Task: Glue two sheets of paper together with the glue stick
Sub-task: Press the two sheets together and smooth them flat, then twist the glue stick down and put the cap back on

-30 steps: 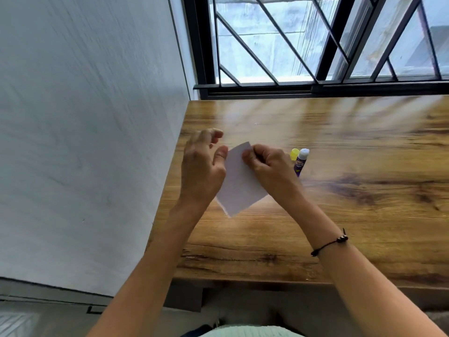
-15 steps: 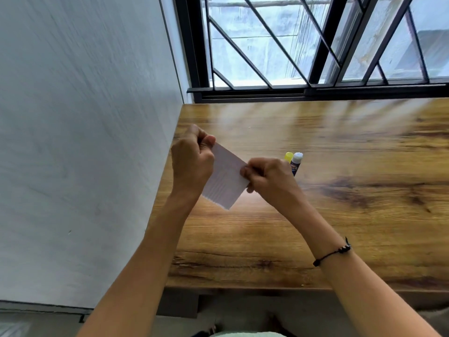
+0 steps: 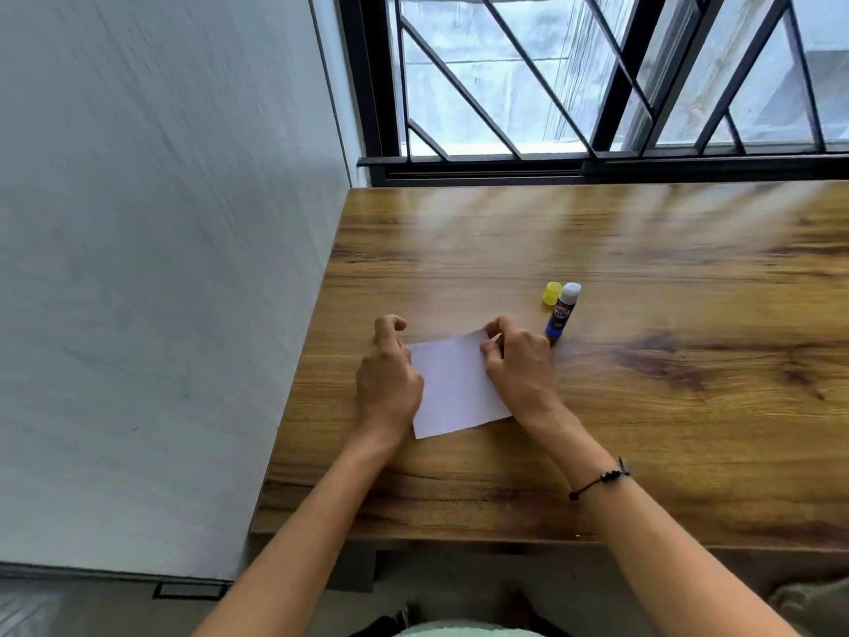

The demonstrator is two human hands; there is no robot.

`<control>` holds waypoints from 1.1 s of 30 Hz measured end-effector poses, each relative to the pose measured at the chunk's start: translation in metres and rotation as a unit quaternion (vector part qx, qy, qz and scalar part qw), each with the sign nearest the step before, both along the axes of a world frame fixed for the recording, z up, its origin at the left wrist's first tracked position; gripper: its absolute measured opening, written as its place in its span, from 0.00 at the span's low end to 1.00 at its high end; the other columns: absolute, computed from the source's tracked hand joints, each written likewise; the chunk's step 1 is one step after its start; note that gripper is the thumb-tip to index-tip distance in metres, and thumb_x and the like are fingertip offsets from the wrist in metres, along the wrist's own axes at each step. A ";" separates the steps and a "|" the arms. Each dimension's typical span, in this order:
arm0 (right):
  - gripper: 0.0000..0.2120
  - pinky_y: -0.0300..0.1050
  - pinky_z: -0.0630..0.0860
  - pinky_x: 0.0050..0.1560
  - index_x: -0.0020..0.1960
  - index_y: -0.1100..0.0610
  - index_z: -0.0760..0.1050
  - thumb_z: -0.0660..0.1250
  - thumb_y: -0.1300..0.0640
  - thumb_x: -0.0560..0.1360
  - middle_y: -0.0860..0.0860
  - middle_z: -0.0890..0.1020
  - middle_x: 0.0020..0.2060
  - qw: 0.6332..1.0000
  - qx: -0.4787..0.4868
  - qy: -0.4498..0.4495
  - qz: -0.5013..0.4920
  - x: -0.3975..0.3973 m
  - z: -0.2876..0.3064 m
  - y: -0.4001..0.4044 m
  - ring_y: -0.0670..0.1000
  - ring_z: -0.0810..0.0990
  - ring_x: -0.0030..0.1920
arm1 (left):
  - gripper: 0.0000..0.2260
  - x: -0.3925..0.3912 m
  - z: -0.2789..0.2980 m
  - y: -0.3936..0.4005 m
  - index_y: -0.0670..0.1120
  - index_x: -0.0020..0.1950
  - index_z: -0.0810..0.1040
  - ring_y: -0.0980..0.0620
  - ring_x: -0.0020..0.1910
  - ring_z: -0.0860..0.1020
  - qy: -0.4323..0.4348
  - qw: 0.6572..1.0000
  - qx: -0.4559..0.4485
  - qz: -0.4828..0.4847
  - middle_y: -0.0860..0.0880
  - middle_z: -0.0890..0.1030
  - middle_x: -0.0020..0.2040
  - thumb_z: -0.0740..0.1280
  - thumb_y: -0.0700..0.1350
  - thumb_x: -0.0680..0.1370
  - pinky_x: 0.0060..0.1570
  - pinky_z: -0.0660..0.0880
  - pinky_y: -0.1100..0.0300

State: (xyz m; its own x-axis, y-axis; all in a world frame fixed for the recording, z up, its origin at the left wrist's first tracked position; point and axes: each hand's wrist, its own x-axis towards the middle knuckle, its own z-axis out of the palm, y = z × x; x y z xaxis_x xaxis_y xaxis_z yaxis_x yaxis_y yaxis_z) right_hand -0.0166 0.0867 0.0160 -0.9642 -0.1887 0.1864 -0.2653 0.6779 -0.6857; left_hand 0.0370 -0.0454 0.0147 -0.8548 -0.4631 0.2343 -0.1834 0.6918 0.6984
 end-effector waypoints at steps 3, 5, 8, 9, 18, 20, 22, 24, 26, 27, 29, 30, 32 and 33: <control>0.10 0.45 0.71 0.36 0.56 0.60 0.71 0.62 0.61 0.75 0.59 0.82 0.38 0.998 0.049 0.046 0.006 0.000 -0.010 -0.001 0.60 0.80 0.38 | 0.14 -0.001 -0.008 0.004 0.42 0.59 0.67 0.44 0.41 0.76 -0.030 0.998 -0.052 -0.026 0.41 0.76 0.50 0.59 0.33 0.75 0.36 0.74 0.53; 0.11 0.44 0.68 0.36 0.56 0.60 0.70 0.62 0.63 0.74 0.59 0.81 0.39 0.994 0.086 0.067 0.007 0.003 -0.013 -0.001 0.60 0.79 0.40 | 0.14 0.000 -0.012 0.006 0.41 0.58 0.68 0.43 0.45 0.75 -0.047 0.993 -0.101 -0.041 0.41 0.76 0.52 0.59 0.32 0.73 0.40 0.74 0.52; 0.16 0.51 0.72 0.43 0.60 0.60 0.68 0.63 0.62 0.73 0.60 0.78 0.51 0.979 0.187 0.084 -0.011 0.011 -0.017 -0.002 0.60 0.75 0.51 | 0.17 0.003 -0.016 0.009 0.41 0.56 0.71 0.43 0.47 0.73 -0.082 0.965 -0.243 -0.063 0.40 0.75 0.52 0.54 0.32 0.70 0.42 0.71 0.53; 0.18 0.53 0.72 0.47 0.62 0.60 0.68 0.63 0.62 0.73 0.60 0.77 0.55 0.971 0.221 0.095 -0.004 0.015 -0.018 -0.002 0.61 0.74 0.54 | 0.17 0.004 -0.014 0.009 0.42 0.54 0.73 0.43 0.46 0.74 -0.088 0.951 -0.289 -0.067 0.41 0.77 0.50 0.53 0.33 0.69 0.40 0.72 0.53; 0.28 0.55 0.41 0.72 0.73 0.53 0.45 0.38 0.45 0.76 0.51 0.50 0.74 0.935 0.315 0.028 0.159 0.064 -0.037 0.025 0.52 0.45 0.74 | 0.23 0.034 -0.034 0.018 0.43 0.74 0.48 0.48 0.75 0.48 -0.207 0.929 -0.250 -0.177 0.44 0.52 0.76 0.47 0.49 0.80 0.73 0.44 0.52; 0.26 0.55 0.33 0.71 0.70 0.45 0.33 0.37 0.43 0.76 0.44 0.38 0.72 0.930 0.322 0.004 0.179 0.050 -0.039 0.026 0.47 0.34 0.72 | 0.23 0.033 -0.039 0.013 0.51 0.74 0.42 0.51 0.75 0.42 -0.207 0.926 -0.263 -0.175 0.50 0.46 0.77 0.45 0.52 0.80 0.72 0.39 0.50; 0.26 0.58 0.33 0.70 0.70 0.43 0.31 0.41 0.44 0.77 0.42 0.36 0.72 0.924 0.333 -0.013 0.185 0.031 -0.038 0.023 0.45 0.33 0.72 | 0.23 0.029 -0.038 0.008 0.57 0.71 0.37 0.52 0.75 0.39 -0.222 0.922 -0.262 -0.180 0.55 0.42 0.76 0.43 0.55 0.79 0.71 0.38 0.46; 0.27 0.59 0.33 0.70 0.71 0.44 0.33 0.42 0.43 0.77 0.43 0.37 0.74 0.922 0.340 -0.023 0.183 0.018 -0.036 0.021 0.45 0.34 0.73 | 0.22 0.030 -0.036 0.005 0.61 0.68 0.33 0.52 0.74 0.38 -0.234 0.919 -0.262 -0.180 0.58 0.40 0.75 0.42 0.57 0.78 0.70 0.36 0.45; 0.28 0.58 0.33 0.70 0.72 0.46 0.34 0.41 0.42 0.77 0.44 0.39 0.75 0.926 0.336 -0.021 0.171 0.018 -0.037 0.020 0.45 0.35 0.73 | 0.22 0.033 -0.036 0.005 0.62 0.67 0.33 0.52 0.74 0.37 -0.243 0.920 -0.261 -0.164 0.57 0.39 0.75 0.41 0.58 0.78 0.68 0.33 0.45; 0.29 0.57 0.33 0.70 0.72 0.47 0.34 0.41 0.41 0.77 0.45 0.39 0.74 0.931 0.329 -0.019 0.157 0.021 -0.038 0.022 0.45 0.35 0.73 | 0.22 0.034 -0.036 0.006 0.61 0.68 0.33 0.52 0.73 0.36 -0.241 0.923 -0.256 -0.157 0.57 0.38 0.75 0.41 0.58 0.78 0.68 0.33 0.45; 0.30 0.55 0.33 0.71 0.71 0.49 0.32 0.39 0.38 0.75 0.46 0.36 0.73 0.939 0.318 -0.016 0.131 0.031 -0.039 0.032 0.46 0.34 0.73 | 0.23 0.034 -0.034 0.006 0.59 0.70 0.34 0.54 0.72 0.34 -0.242 0.925 -0.247 -0.158 0.57 0.38 0.75 0.41 0.58 0.78 0.67 0.32 0.46; 0.30 0.54 0.33 0.71 0.71 0.49 0.31 0.38 0.37 0.75 0.46 0.36 0.73 0.939 0.318 -0.010 0.128 0.036 -0.040 0.040 0.46 0.33 0.72 | 0.23 0.033 -0.032 0.006 0.59 0.70 0.35 0.55 0.71 0.33 -0.249 0.923 -0.241 -0.165 0.57 0.38 0.75 0.42 0.58 0.78 0.67 0.32 0.46; 0.31 0.51 0.34 0.72 0.72 0.49 0.33 0.40 0.37 0.76 0.47 0.38 0.73 0.943 0.302 0.011 0.136 0.044 -0.041 0.060 0.47 0.34 0.73 | 0.24 0.031 -0.026 0.004 0.57 0.72 0.38 0.54 0.73 0.35 -0.258 0.923 -0.226 -0.174 0.56 0.40 0.76 0.45 0.57 0.79 0.69 0.34 0.44; 0.32 0.49 0.37 0.72 0.73 0.51 0.38 0.45 0.38 0.76 0.48 0.43 0.74 0.953 0.269 0.022 0.137 0.046 -0.039 0.068 0.47 0.37 0.73 | 0.25 0.028 -0.022 0.004 0.56 0.73 0.43 0.52 0.74 0.39 -0.256 0.926 -0.220 -0.170 0.55 0.44 0.76 0.48 0.56 0.79 0.70 0.36 0.43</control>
